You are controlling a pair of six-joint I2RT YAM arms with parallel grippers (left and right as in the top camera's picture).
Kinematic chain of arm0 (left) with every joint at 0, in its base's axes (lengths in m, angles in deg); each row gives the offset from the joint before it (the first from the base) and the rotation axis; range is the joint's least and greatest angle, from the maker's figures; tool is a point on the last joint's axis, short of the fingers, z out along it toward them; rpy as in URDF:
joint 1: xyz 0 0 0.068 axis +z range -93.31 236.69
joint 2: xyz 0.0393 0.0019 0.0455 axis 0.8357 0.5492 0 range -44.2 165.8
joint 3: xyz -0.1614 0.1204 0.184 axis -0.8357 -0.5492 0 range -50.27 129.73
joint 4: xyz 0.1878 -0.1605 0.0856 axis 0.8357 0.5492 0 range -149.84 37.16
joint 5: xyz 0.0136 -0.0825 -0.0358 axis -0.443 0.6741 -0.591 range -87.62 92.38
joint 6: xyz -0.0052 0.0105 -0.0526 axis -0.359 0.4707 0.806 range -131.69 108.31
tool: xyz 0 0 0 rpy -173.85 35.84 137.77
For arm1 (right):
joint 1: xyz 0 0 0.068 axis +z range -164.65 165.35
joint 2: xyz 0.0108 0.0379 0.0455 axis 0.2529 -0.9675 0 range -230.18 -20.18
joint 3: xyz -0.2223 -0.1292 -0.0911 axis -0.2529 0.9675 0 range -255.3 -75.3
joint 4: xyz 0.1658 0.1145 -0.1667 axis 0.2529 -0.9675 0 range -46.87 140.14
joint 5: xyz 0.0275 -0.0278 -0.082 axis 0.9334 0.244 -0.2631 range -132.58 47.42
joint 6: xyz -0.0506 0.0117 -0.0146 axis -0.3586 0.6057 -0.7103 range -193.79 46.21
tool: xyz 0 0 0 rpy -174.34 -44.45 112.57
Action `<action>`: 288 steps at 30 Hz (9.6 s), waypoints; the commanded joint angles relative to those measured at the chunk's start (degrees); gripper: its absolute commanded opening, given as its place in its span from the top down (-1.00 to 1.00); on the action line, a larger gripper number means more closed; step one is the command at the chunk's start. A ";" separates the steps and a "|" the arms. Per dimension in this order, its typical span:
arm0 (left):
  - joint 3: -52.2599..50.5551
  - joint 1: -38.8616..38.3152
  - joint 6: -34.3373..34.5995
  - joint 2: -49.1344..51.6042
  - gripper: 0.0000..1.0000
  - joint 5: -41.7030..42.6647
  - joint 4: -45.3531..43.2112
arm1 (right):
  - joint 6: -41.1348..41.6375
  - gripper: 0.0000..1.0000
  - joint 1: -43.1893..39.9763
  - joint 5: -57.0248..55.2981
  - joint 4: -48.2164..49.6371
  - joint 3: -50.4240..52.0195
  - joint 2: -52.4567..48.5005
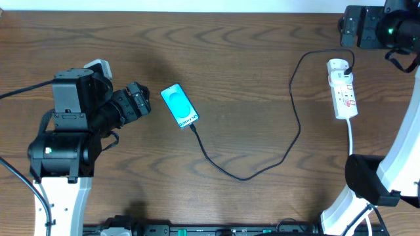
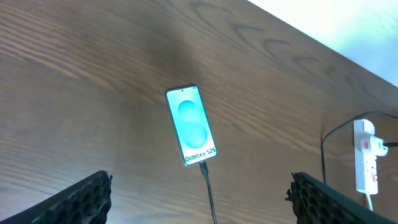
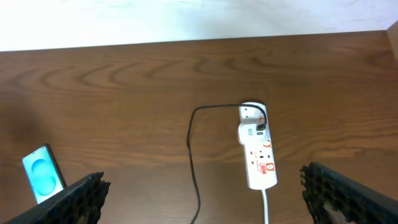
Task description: Plug charger to phone and switch on socket
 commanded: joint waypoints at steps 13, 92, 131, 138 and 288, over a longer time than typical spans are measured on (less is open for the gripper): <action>1.05 0.13 -0.13 0.11 -0.83 0.48 0.15 | 0.98 -0.98 0.17 -2.27 -0.15 0.02 0.74; -64.32 4.00 6.82 -62.31 -0.84 -14.29 -39.65 | 0.96 -0.99 0.17 -2.27 -0.17 0.02 0.74; -64.28 4.07 -10.88 -62.31 -0.83 -11.26 -22.32 | 0.96 -0.99 0.17 -2.27 -0.15 0.02 0.74; -64.26 4.07 -13.27 -62.31 -0.83 -10.38 -22.16 | 0.96 -0.98 0.17 -2.27 -0.15 0.02 0.74; -64.24 4.07 -21.16 -62.16 -0.83 -10.40 -22.21 | 6.78 -0.98 9.55 -1.64 92.76 161.15 98.44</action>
